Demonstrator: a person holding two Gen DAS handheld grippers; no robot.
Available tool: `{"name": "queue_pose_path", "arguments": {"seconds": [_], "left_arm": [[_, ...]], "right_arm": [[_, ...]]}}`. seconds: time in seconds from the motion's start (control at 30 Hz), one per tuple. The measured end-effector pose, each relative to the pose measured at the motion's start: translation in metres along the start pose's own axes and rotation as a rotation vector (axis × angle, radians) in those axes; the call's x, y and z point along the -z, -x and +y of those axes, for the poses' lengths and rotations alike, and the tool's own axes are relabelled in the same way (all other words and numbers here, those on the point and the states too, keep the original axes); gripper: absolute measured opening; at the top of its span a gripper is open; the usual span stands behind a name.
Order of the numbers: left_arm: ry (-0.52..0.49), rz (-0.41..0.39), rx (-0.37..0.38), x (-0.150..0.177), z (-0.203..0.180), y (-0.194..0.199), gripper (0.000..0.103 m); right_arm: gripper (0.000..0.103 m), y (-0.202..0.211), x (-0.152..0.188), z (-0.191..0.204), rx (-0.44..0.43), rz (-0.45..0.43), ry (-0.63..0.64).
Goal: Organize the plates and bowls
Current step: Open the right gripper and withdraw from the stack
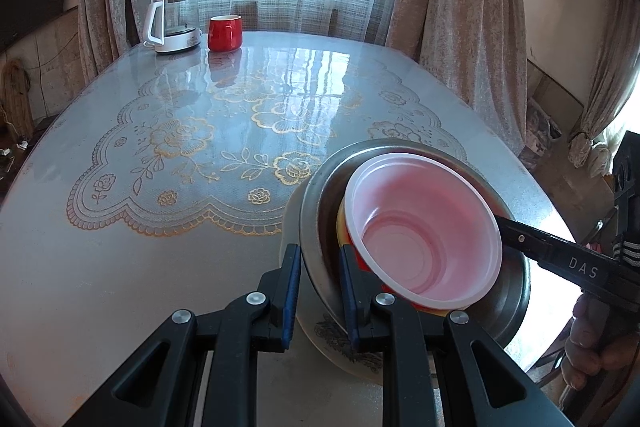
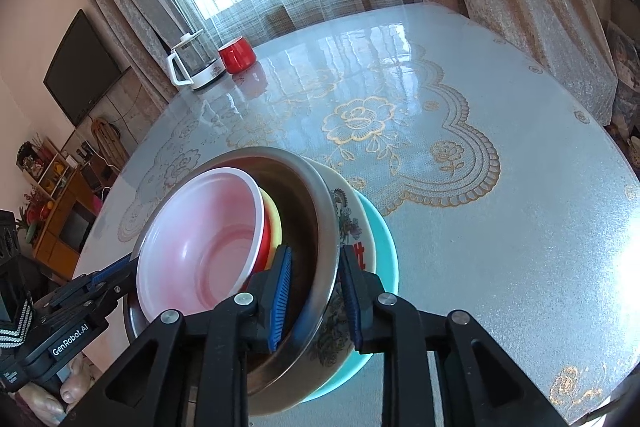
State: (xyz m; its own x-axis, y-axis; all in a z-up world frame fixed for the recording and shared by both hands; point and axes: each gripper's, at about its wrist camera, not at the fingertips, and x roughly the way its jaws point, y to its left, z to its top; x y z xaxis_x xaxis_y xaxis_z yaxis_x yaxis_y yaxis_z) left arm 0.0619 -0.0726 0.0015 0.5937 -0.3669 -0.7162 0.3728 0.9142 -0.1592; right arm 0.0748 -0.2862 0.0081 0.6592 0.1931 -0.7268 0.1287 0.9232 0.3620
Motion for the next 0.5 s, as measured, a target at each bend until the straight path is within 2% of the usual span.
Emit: {"name": "queue_pose_path", "arguments": {"seconds": [0.13,0.4,0.5], "left_arm": [[-0.01,-0.027,-0.025,0.0,-0.001,0.005,0.02],[0.006,-0.094,-0.088,0.002,-0.001,0.018,0.035],[0.012,-0.144,-0.116,0.004,-0.002,0.029,0.048]], "right_arm": [[0.033,0.004,0.0,0.0,0.003,-0.014,-0.009],[0.04,0.022,0.003,0.004,0.066,-0.091,-0.014],[0.047,0.033,0.004,0.009,0.117,-0.148,0.002]]}}
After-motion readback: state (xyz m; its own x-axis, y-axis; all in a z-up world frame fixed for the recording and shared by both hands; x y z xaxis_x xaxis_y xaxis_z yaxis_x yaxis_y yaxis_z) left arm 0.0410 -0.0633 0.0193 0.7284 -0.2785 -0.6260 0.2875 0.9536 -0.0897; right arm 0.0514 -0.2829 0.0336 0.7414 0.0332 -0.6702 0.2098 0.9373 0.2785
